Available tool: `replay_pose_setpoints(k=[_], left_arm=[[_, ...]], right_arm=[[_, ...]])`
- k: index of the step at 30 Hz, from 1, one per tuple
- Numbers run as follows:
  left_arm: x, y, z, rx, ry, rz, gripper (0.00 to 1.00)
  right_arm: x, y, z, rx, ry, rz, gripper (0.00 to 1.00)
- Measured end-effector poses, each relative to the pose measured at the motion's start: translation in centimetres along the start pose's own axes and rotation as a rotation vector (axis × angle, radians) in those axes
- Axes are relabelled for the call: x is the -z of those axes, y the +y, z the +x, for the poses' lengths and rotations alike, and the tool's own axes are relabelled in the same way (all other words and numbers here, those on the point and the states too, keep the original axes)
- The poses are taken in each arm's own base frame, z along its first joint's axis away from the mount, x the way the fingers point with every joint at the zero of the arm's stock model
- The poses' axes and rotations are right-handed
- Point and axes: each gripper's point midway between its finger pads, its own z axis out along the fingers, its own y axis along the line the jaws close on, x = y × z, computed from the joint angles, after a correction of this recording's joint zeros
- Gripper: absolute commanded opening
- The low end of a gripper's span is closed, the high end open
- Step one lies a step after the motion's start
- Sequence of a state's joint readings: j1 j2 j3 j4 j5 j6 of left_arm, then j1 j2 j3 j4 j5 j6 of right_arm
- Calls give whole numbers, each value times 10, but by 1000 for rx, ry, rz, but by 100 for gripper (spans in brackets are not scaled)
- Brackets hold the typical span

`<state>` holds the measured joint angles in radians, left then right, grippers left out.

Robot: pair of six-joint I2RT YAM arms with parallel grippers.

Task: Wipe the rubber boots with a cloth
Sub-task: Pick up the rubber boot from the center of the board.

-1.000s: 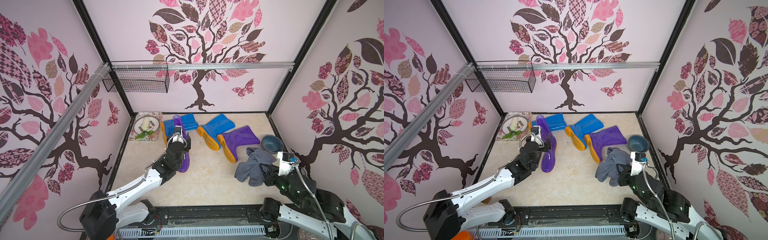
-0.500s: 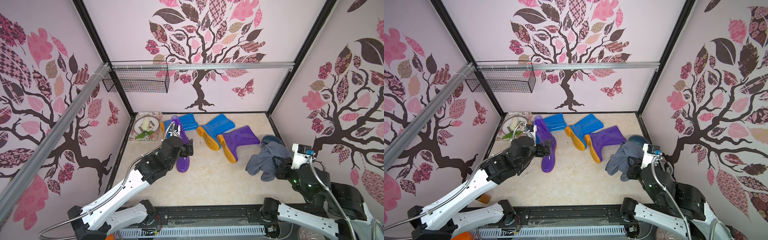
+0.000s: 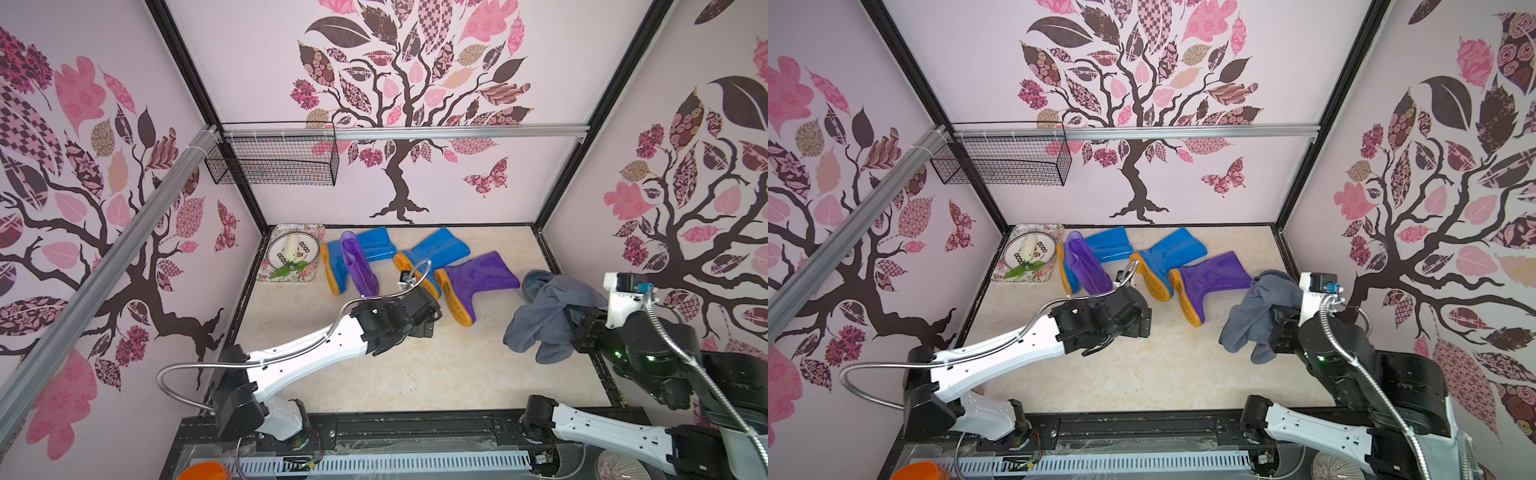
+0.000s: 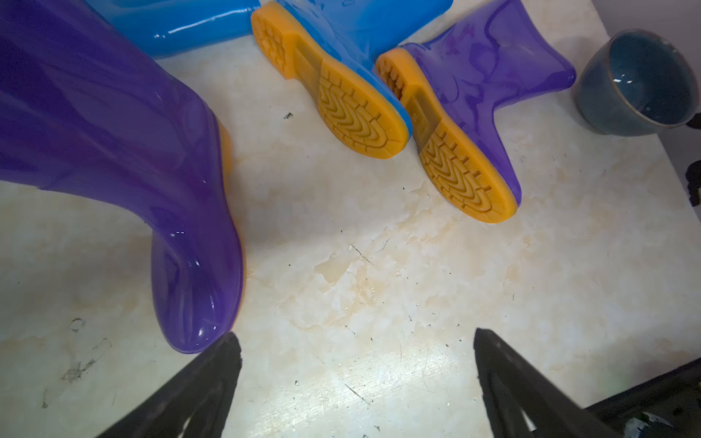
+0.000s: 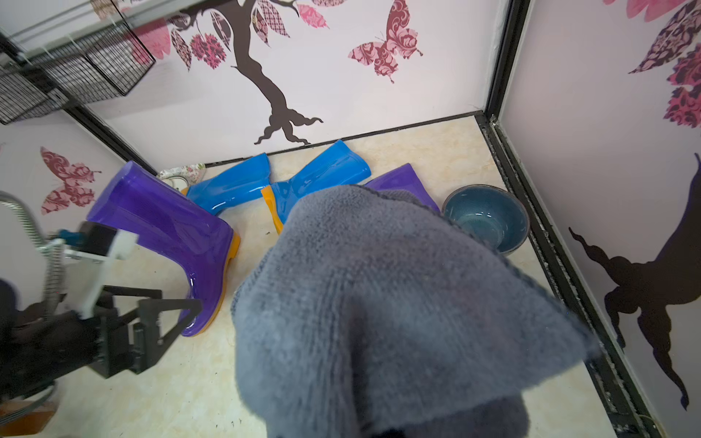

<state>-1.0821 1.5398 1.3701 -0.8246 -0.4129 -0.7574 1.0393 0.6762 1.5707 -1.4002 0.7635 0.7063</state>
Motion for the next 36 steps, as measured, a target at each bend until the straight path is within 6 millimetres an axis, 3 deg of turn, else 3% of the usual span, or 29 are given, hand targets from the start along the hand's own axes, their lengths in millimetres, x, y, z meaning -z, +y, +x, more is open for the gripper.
replay_pose_setpoints(k=[5,11,16,21,26,29,33,36], left_arm=[[-48,-40,6,-22,71,-10,98],[-93,-63,24,-46,153,-22,98],[-105,-81,21,-10,152,20,98],[-106,-102,2,42,110,72,98],[-128,-125,-4,70,108,100,98],[-150,-131,2,76,135,88,98],[-171,-121,14,84,176,46,97],[-180,-119,13,91,190,35,90]], right_arm=[[9,-6,-6,2,-5,-9,0],[16,-8,-10,15,-8,-25,0],[23,-12,-16,14,-26,-44,0],[29,-19,-20,17,-50,-46,0],[31,-21,-22,30,-59,-45,0],[32,-21,-23,38,-58,-47,0],[38,-23,-27,27,-69,-67,0],[41,-25,-28,23,-73,-79,0]])
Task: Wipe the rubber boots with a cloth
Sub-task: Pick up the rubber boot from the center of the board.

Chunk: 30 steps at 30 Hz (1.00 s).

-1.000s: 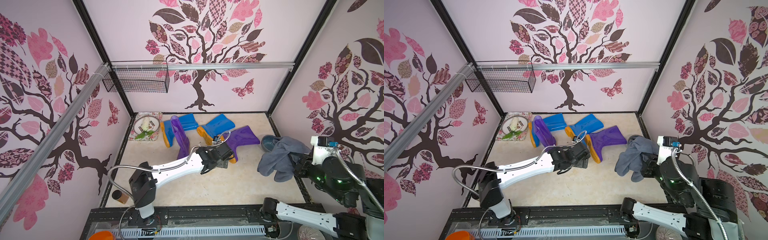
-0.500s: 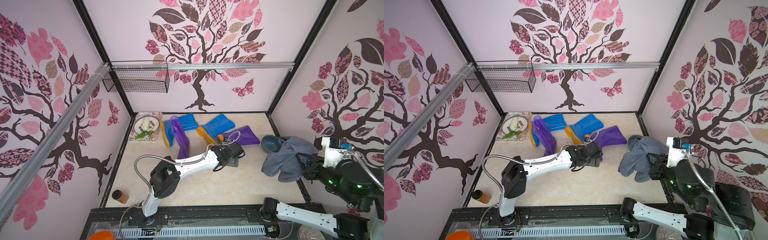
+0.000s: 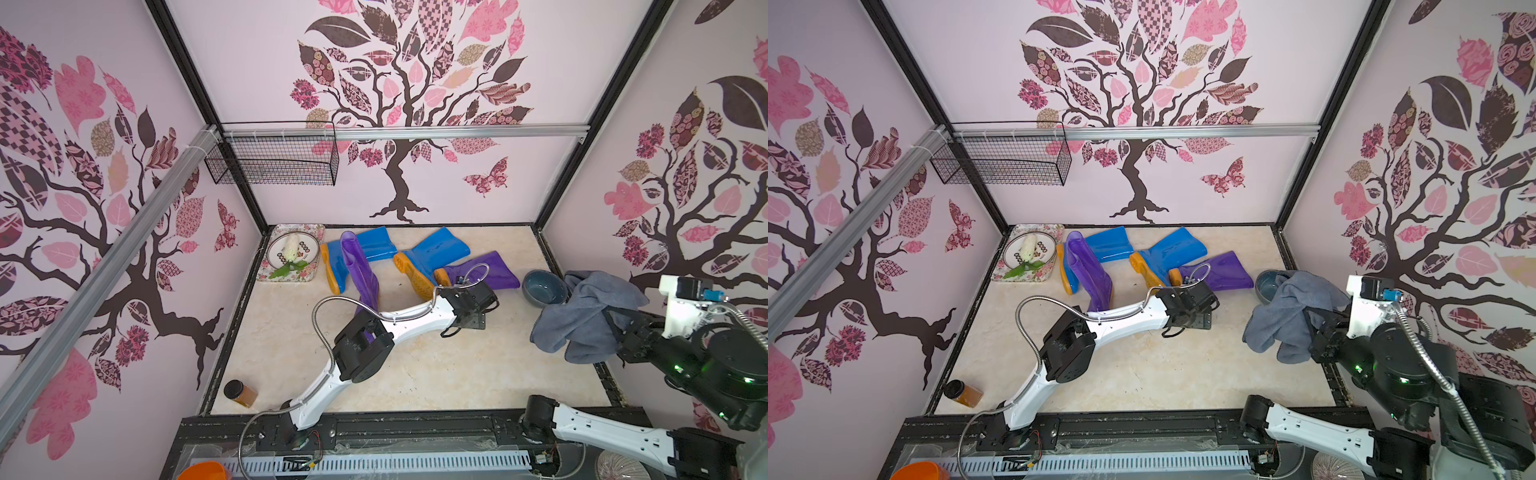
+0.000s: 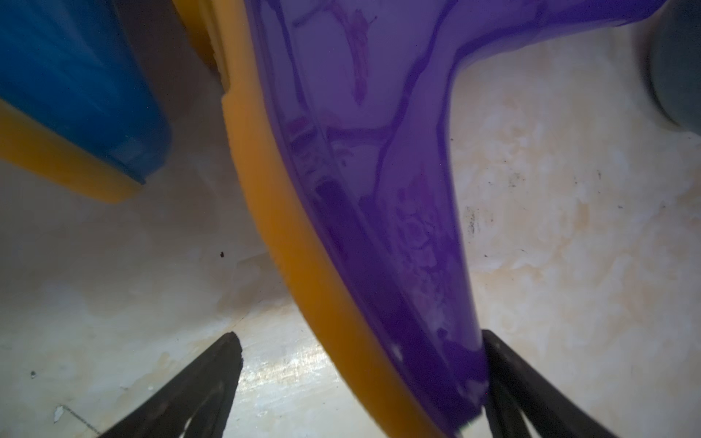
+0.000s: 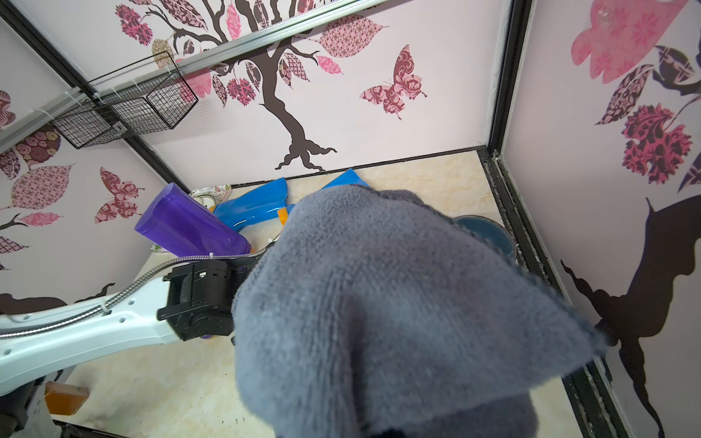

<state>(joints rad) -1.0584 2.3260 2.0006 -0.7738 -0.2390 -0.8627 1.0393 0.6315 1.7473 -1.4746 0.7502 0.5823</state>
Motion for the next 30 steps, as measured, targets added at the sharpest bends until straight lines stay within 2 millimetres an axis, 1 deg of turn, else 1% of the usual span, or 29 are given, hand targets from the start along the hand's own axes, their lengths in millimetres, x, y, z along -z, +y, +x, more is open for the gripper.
replay_pose_setpoints(k=[1,3,6,11,13,15,16,18,20,22,25,30], left_arm=[[-2,-1,-3,5,-1,1,86],[-8,-3,-7,14,-5,5,81],[-14,-4,-7,30,0,11,72],[-19,-8,-10,48,10,12,49],[-19,-6,-10,53,14,0,40],[-19,-3,-10,70,16,-7,37],[-19,-2,-12,76,13,-10,31],[-19,0,-12,98,13,-16,24],[-19,4,-13,121,9,-34,14],[-20,12,-17,140,-1,-57,9],[-21,17,-21,158,-5,-65,0],[-21,21,-23,161,-14,-82,0]], right_arm=[[0,0,1,0,2,-3,0],[0,0,2,4,6,-7,0],[0,1,3,8,11,-12,0],[2,0,4,9,13,-22,0],[2,1,5,12,17,-27,0],[2,2,6,17,21,-31,0],[1,3,6,20,23,-33,0],[1,3,7,25,26,-34,0],[-1,4,10,34,35,-33,0],[-2,4,13,41,42,-32,0],[-5,6,17,51,53,-32,0],[-4,7,17,49,55,-41,0]])
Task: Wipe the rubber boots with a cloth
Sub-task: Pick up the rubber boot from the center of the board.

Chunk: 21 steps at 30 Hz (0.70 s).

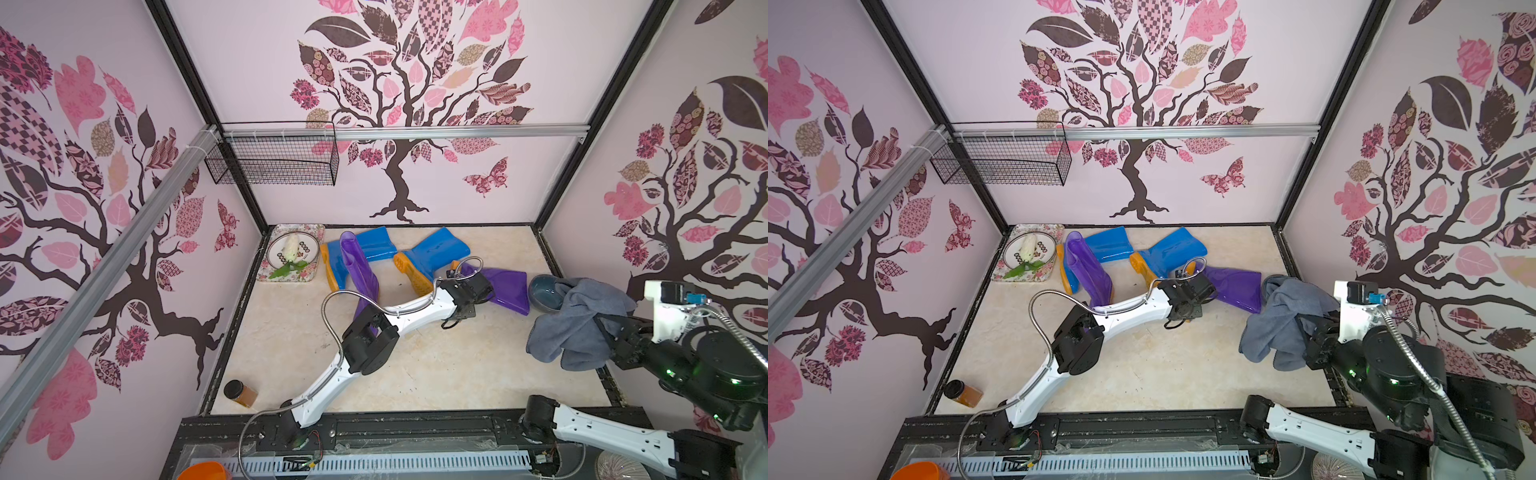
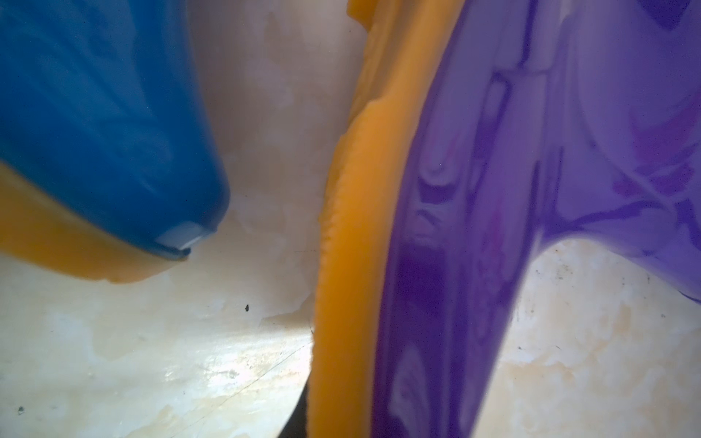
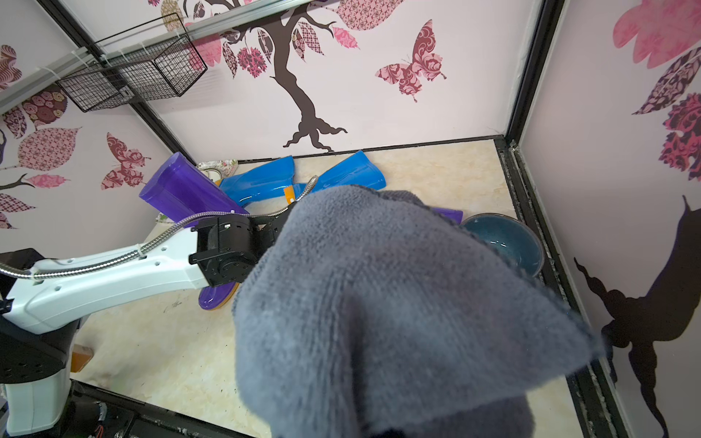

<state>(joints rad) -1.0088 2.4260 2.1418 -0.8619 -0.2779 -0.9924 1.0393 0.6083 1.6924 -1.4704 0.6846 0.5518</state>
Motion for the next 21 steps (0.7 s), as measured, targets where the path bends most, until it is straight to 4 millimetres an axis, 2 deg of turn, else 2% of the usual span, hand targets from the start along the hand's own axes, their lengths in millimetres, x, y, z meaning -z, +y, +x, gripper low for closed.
replay_pose_setpoints(k=[5,12,17,20,21], left_arm=[[3,5,-3,5,-9,-19,0],[16,31,-18,12,-24,-93,0],[44,35,-28,-1,-46,-73,0],[72,32,-37,-23,-85,-46,0],[87,30,-41,-33,-110,-36,0]], right_arm=[[-1,1,0,2,0,-2,0],[-1,3,-1,-3,-4,-9,0],[-1,3,-1,-3,-4,-8,0],[-2,4,-1,0,-6,-9,0],[-2,4,-2,1,-7,-10,0]])
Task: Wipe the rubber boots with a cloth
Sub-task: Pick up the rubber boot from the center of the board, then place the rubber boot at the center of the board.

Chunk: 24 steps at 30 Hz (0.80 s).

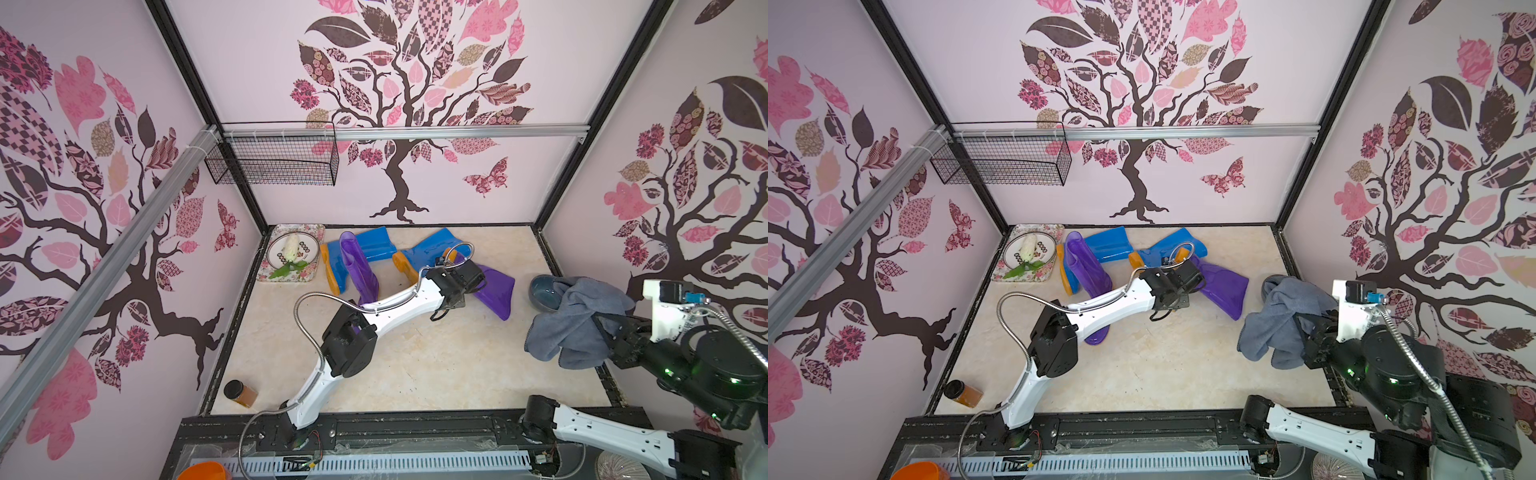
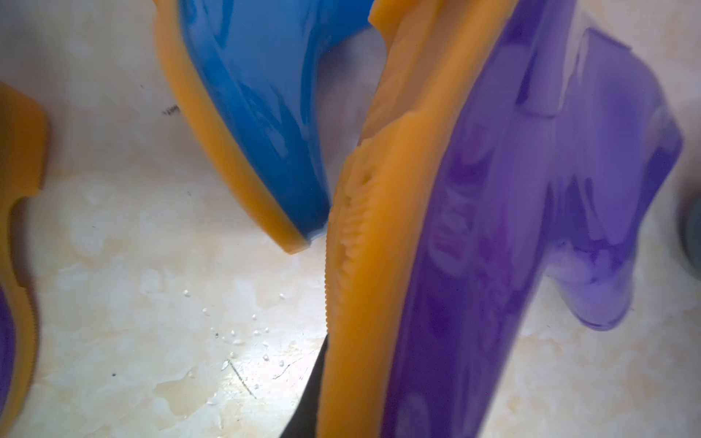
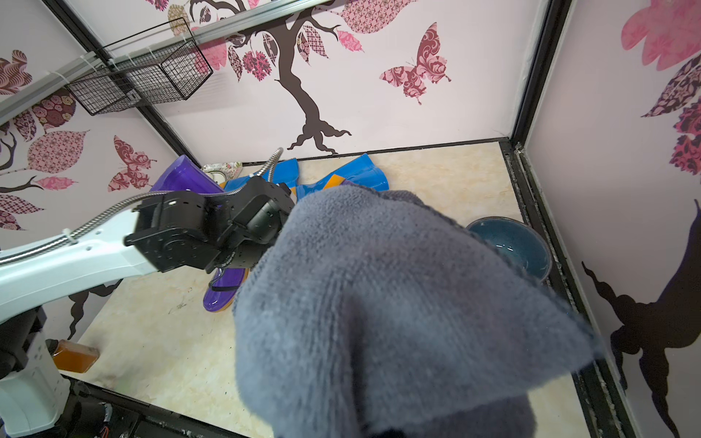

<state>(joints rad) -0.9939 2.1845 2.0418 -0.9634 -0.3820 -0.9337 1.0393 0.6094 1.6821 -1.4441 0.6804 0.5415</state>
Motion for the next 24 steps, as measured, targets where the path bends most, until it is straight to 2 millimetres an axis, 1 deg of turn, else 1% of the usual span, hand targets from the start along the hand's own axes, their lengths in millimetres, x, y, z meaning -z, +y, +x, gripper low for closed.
replay_pose_setpoints(k=[2,3,5,7,10,11,14,17,18,20,22,24], left_arm=[[26,0,-6,-16,-36,21,0],[44,3,-8,-25,-57,37,0],[70,14,-5,-40,-78,50,0],[97,29,3,-55,-90,69,0],[120,61,25,-76,-86,78,0],[124,71,35,-80,-79,76,0],[128,111,75,-99,-42,51,0],[122,148,117,-124,6,-2,0],[118,161,134,-138,25,-27,0],[111,179,159,-149,52,-59,0],[105,190,180,-158,69,-80,0],[100,195,195,-159,76,-86,0]], right_arm=[[-1,1,-1,3,-1,-1,0],[-2,3,-1,4,-1,-1,0],[-4,6,-2,11,4,-2,0],[-7,11,-2,23,16,-2,0],[-15,24,-3,44,40,-16,0],[-18,28,-2,52,53,-21,0],[-31,46,6,84,98,-43,0],[-55,67,29,125,177,-64,0],[-66,76,41,140,214,-74,0],[-87,93,65,157,275,-96,0],[-112,110,99,163,347,-126,0],[-133,123,136,156,418,-157,0]])
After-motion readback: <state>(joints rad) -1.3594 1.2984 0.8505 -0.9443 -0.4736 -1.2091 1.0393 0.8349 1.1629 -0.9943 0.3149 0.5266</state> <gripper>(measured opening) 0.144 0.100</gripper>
